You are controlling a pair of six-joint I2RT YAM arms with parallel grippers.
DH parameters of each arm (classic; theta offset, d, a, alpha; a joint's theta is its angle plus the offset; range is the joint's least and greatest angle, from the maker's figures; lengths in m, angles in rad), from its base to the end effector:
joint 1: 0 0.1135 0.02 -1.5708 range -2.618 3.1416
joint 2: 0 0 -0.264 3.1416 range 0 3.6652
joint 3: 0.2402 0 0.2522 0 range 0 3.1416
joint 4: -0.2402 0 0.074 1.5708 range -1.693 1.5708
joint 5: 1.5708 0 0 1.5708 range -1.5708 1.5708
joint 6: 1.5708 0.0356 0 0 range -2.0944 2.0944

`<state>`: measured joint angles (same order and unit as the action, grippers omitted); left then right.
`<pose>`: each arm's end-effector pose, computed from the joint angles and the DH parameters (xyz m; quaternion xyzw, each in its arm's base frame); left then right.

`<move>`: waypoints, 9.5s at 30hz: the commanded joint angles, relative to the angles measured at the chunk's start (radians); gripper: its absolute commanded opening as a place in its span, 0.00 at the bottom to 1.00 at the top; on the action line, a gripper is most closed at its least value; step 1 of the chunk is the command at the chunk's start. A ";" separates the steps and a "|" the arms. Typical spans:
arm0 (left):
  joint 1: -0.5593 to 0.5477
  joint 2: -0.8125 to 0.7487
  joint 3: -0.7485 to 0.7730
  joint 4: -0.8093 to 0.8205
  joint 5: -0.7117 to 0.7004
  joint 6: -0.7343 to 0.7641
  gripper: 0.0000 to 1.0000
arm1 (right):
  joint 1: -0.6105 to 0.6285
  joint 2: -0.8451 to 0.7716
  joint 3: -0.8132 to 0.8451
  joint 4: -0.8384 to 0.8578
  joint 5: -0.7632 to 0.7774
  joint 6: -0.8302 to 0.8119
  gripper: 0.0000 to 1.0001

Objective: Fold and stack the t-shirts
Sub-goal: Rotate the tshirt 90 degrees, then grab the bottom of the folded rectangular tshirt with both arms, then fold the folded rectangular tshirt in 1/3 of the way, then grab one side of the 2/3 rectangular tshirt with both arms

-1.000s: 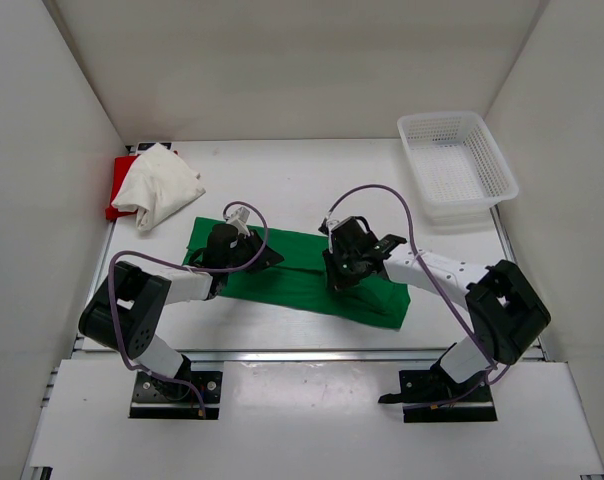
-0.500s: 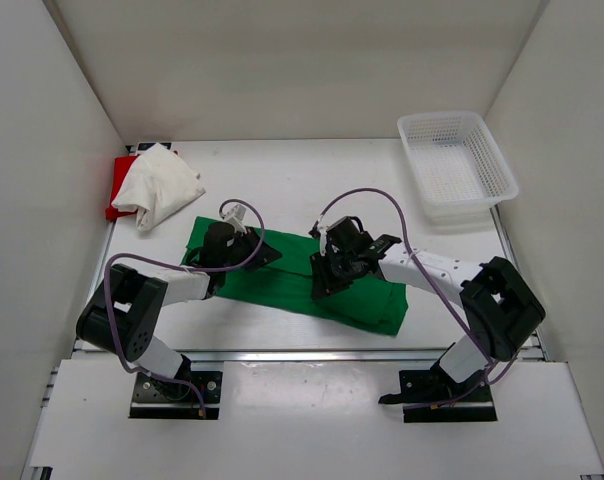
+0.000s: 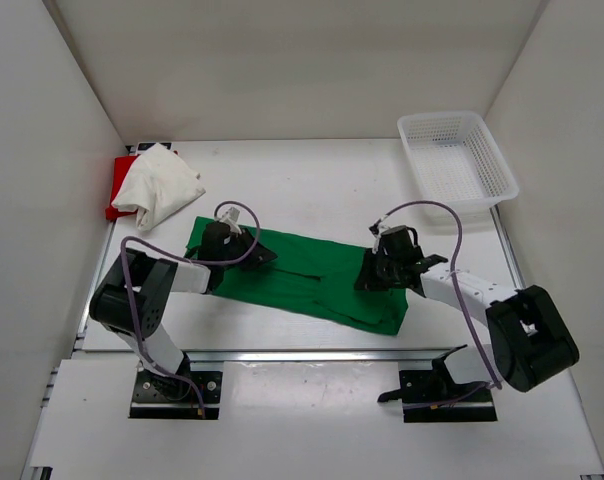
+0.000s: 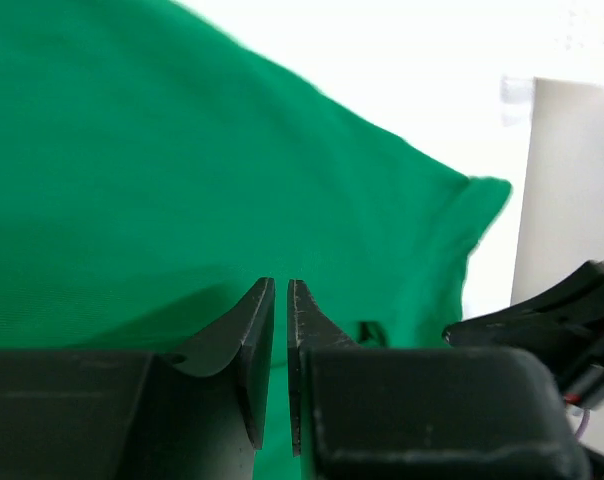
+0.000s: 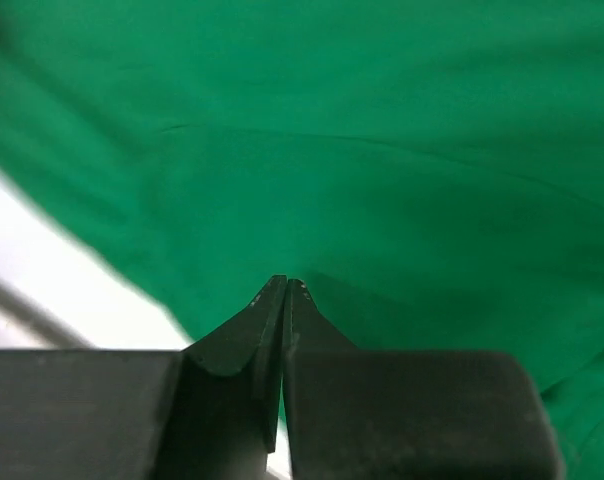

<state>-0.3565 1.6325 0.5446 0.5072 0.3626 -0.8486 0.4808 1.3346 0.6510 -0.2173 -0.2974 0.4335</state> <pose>0.2700 -0.1140 0.1291 -0.1277 0.8603 -0.3956 0.2951 0.2196 0.1263 0.1773 -0.0708 0.9326 0.2690 0.2300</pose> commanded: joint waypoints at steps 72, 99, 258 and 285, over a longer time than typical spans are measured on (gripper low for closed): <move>-0.055 -0.508 -0.046 -0.395 0.049 0.198 0.16 | -0.291 0.838 1.018 -0.094 0.026 -0.117 0.00; 0.016 -0.651 0.032 -0.552 0.065 0.244 0.20 | 0.283 0.689 0.458 0.522 0.127 0.329 0.41; -0.231 -0.332 -0.209 -0.334 -0.094 0.152 0.59 | -0.173 -0.287 -0.364 0.171 -0.106 0.077 0.40; -0.280 -0.612 -0.299 -0.591 -0.050 0.123 0.00 | 0.068 -0.510 -0.449 0.006 -0.050 0.232 0.00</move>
<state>-0.6285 1.1553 0.2691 0.0937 0.2810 -0.7284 0.4709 0.9115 0.2108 -0.0738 -0.4129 0.6109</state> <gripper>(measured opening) 0.022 0.011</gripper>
